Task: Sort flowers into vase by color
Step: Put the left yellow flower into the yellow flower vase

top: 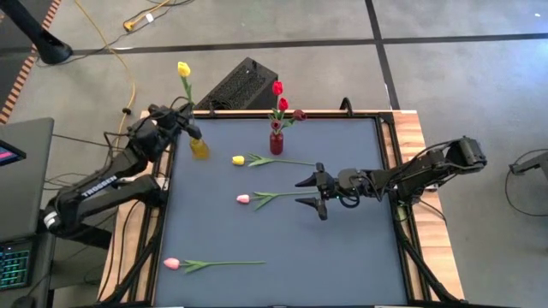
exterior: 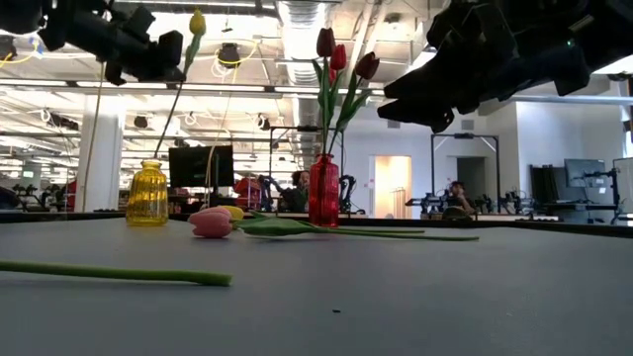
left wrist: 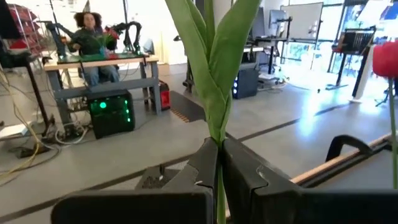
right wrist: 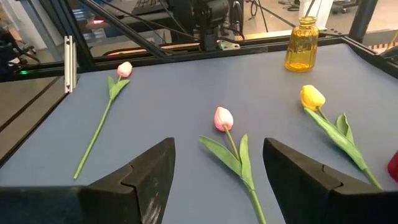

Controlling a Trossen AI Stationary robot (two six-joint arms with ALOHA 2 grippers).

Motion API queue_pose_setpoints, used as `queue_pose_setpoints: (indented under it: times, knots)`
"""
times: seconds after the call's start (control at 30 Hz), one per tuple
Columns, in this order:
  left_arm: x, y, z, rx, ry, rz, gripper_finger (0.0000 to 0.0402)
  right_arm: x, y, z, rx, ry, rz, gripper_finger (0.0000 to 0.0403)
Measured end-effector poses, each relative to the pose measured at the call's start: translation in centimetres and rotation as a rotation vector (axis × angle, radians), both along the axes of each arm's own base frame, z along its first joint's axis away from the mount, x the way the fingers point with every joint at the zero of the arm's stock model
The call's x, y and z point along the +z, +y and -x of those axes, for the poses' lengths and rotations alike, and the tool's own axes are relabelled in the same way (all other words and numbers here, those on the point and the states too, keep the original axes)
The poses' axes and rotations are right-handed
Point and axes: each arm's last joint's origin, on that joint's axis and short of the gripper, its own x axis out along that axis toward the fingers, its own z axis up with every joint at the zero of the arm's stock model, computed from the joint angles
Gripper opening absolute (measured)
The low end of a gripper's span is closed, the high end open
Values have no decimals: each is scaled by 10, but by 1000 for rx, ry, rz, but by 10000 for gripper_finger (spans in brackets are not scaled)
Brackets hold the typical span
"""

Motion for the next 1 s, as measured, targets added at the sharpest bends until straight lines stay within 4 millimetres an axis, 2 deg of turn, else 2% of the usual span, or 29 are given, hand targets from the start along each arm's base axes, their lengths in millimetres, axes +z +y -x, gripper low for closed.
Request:
queue_pose_setpoints:
  times: [0.37, 1.0]
  knots:
    - [-28, 2, 1, 19, 52, 44, 0, 0, 0, 0, 0, 1, 1, 270]
    - [-54, 0, 3, 21, 205, 198, 7, 0, 0, 0, 0, 1, 0, 270]
